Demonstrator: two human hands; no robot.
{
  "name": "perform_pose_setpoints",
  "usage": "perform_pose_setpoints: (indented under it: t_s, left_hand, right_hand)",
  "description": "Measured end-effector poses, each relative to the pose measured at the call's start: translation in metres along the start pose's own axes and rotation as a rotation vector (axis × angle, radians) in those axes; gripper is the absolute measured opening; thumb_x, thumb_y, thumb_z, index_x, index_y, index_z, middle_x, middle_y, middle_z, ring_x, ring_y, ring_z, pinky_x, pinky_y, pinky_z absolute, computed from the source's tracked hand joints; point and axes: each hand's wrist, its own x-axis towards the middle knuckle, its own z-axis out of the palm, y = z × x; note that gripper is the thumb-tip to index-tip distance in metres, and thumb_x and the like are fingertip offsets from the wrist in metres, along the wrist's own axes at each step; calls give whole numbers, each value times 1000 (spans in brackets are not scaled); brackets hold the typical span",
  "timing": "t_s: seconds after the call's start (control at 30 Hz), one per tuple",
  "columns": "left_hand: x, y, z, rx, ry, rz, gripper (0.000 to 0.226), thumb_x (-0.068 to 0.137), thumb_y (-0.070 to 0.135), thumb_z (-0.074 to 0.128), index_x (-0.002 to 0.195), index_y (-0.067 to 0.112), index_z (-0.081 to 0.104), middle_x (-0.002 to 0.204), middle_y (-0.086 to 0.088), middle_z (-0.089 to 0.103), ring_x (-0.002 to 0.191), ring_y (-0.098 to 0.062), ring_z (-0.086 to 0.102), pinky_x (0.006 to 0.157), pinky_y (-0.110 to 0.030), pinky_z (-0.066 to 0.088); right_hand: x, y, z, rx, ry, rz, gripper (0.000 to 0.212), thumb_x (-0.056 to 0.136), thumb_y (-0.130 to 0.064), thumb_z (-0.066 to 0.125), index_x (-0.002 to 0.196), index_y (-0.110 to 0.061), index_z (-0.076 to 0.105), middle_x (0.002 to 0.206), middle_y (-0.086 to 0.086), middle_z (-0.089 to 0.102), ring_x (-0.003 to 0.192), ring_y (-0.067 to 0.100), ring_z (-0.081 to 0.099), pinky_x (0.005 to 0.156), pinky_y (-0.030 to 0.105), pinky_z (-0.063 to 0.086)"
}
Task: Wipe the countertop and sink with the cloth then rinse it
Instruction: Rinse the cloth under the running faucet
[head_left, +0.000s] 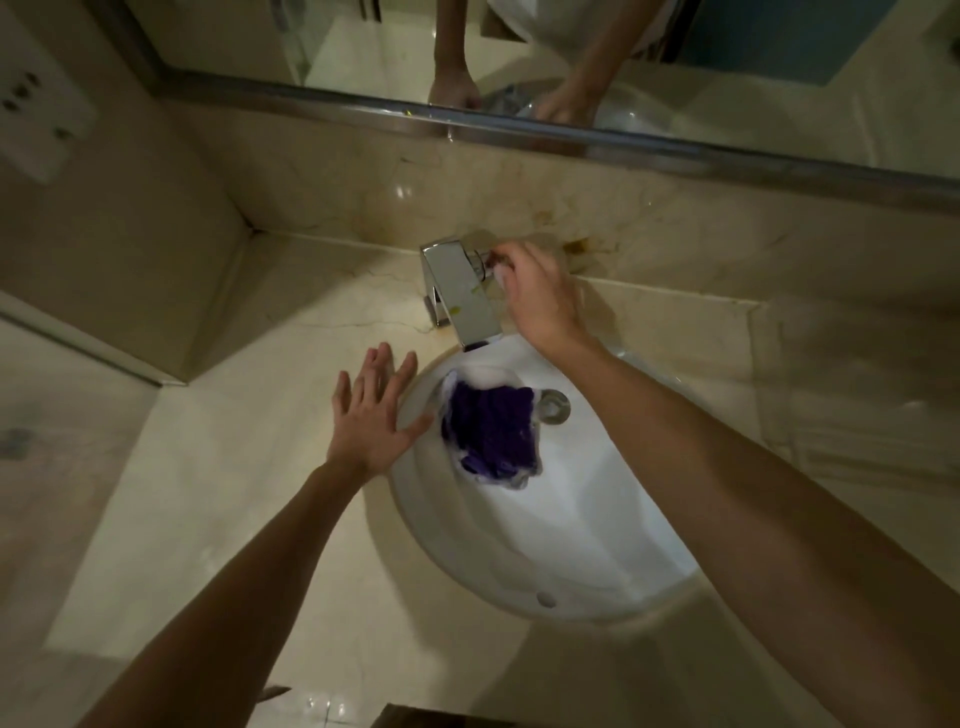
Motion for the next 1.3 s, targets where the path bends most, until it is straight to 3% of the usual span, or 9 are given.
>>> perform_pose_setpoints:
  t_s: [0.23,0.4,0.5,0.63,0.83,0.9,1.0,1.2,1.3]
  left_hand:
    - [4,4,-4,10,-48,-30,90,85,74,26,162,34,3,170,-5,-11,157,-24,-12,124,-52,-7]
    - [-5,36,1,-3,248,161,55,97,35,56,148,17,43,153,-13,43,143,-30,40,113,-49,33]
    - [5,59,18,7,115,268,43,97,32,52,137,16,55,147,-11,51,134,-33,50,104,-43,42]
    - [36,73,52,221,-113,220,49,104,32,41,147,10,45,159,-17,35,150,-34,29,119,-45,26]
    - [63,84,74,546,-172,90,62,101,27,50,153,2,27,154,-21,36,140,-35,38,115,-43,34]
    - [69,92,78,533,-246,-16,56,103,23,47,151,-1,30,149,-23,41,136,-37,43,114,-45,37]
    - [70,90,74,461,-433,-44,36,102,28,48,129,6,57,128,-15,62,121,-35,58,104,-46,45]
    - [71,70,16,9,-349,180,63,79,55,75,118,7,70,130,-13,63,128,-31,55,105,-31,36]
    - [71,67,-4,-162,-327,277,64,74,68,63,106,14,76,122,-11,69,122,-27,57,102,-31,40]
  right_hand:
    - [8,9,-3,29,-13,98,25,101,-25,53,122,-23,67,115,6,71,102,28,64,76,38,52]
    - [-56,41,15,139,79,142,26,99,-24,52,124,-18,55,121,4,57,101,24,59,77,40,51]
    - [-103,70,45,66,-172,210,29,97,-22,57,125,-16,53,125,7,52,111,29,55,85,43,51]
    - [-127,83,90,8,-517,424,55,96,-37,59,138,-7,39,142,16,41,135,35,37,104,44,40]
    - [-121,78,144,-24,-422,632,78,91,-40,66,144,0,27,147,21,38,136,38,40,109,42,35]
    - [-115,77,148,80,-423,681,65,90,-27,69,138,1,35,140,21,47,128,39,48,102,44,43]
    - [-113,81,144,273,-450,626,37,94,-19,63,123,-6,45,118,15,59,106,34,59,87,41,49]
    - [-112,88,96,672,-489,632,40,85,-26,79,111,-9,55,107,7,68,97,23,66,82,34,54]
    - [-104,80,68,788,-454,596,36,88,-27,76,115,-13,56,110,1,67,102,19,65,92,35,53]
